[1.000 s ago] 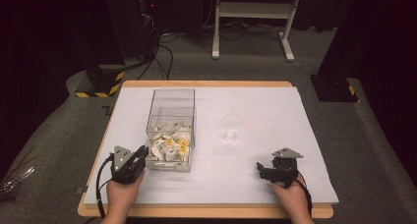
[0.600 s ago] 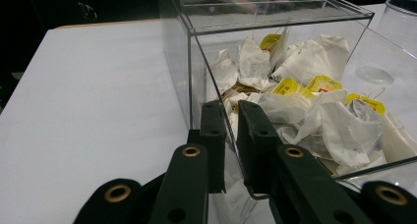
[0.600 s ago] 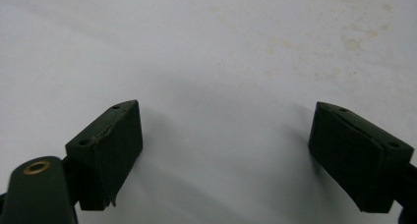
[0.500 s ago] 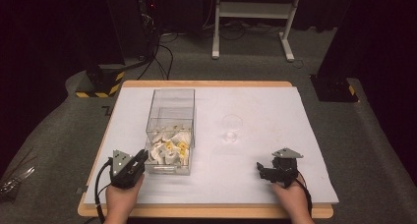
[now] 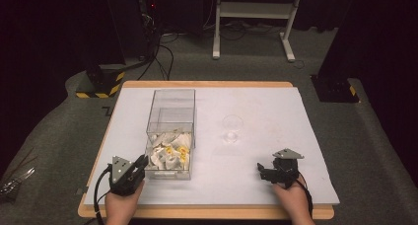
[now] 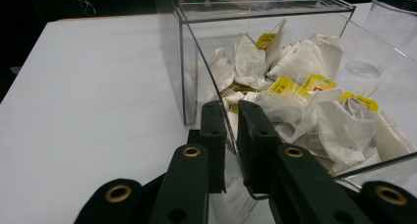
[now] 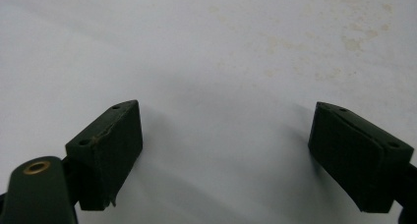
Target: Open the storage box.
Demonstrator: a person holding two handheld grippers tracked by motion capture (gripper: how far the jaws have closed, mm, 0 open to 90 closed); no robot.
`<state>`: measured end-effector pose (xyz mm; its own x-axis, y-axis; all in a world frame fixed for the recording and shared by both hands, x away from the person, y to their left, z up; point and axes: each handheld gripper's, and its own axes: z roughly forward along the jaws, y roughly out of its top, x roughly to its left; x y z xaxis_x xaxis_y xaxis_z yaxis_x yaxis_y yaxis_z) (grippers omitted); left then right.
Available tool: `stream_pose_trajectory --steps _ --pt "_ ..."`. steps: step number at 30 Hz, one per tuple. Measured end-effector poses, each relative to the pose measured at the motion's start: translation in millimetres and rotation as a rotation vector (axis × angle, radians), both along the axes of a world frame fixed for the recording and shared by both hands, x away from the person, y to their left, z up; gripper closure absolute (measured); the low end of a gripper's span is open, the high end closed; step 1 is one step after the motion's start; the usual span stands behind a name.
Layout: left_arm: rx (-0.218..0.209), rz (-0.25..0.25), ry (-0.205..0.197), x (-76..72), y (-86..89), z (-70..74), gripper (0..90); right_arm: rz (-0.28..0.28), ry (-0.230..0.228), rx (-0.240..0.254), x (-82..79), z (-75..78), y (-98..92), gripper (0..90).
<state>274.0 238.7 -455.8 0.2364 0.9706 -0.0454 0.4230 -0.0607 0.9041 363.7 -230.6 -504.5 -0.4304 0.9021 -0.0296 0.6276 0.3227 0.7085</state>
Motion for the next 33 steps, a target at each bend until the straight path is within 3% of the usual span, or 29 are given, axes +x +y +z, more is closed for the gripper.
stream_pose_trajectory --steps 15,21,33 --pt "0.021 -0.006 -0.002 -5.8 -0.7 0.3 81.6 0.000 0.000 0.001 0.0 0.0 0.0 13.2" --pt "0.010 -0.004 -0.003 -5.8 0.4 -0.3 80.8 -0.002 0.002 0.002 -0.1 0.0 0.1 13.2" --pt "0.003 -0.025 -0.024 -3.9 4.3 3.0 68.5 -0.002 0.001 0.002 -0.1 0.0 0.1 13.2"
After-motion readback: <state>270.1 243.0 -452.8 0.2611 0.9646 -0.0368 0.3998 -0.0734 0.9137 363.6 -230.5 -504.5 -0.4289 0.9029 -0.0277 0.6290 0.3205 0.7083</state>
